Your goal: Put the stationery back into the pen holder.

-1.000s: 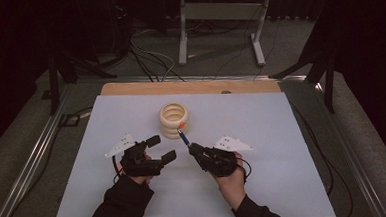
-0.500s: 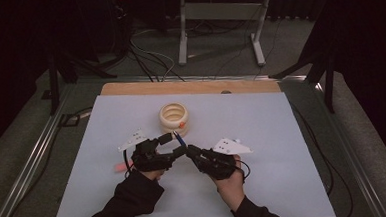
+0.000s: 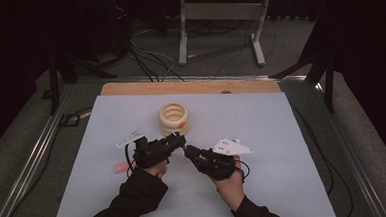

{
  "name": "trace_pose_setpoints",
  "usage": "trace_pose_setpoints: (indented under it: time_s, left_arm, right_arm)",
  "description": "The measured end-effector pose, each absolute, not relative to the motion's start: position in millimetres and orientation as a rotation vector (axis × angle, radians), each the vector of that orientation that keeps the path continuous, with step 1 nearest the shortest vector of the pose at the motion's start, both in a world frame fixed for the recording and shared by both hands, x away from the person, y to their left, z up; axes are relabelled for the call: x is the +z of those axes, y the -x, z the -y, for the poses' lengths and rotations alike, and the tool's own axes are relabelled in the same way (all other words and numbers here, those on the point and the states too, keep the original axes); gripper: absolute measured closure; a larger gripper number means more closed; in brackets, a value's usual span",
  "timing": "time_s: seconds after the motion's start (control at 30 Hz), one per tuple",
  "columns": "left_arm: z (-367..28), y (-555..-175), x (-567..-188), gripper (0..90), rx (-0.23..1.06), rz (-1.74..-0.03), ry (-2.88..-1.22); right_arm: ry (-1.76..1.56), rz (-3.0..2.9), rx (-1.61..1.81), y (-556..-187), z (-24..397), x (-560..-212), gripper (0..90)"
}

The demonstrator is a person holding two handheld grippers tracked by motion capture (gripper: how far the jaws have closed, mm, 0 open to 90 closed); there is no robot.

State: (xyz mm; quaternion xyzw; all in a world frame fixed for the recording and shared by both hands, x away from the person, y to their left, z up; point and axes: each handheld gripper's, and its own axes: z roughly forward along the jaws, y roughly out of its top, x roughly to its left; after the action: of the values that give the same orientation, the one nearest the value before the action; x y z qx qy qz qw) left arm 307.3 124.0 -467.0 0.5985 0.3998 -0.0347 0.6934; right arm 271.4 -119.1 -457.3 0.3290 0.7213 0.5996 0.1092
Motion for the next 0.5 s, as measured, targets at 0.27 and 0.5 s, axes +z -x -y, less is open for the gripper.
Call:
trace_pose_setpoints:
  time_s: [0.27,0.5]
  left_arm:
    - [-124.2,-305.9,-466.0,78.9,-0.109,-0.857,-1.311]
    - [-121.5,-303.7,-461.4,81.0,-0.079,-0.813,-1.34]
  right_arm:
    - [-0.949,-2.134,1.755,-271.2,117.7,-458.0,79.3]
    - [-0.929,-2.157,1.727,-270.8,115.2,-456.8,77.7]
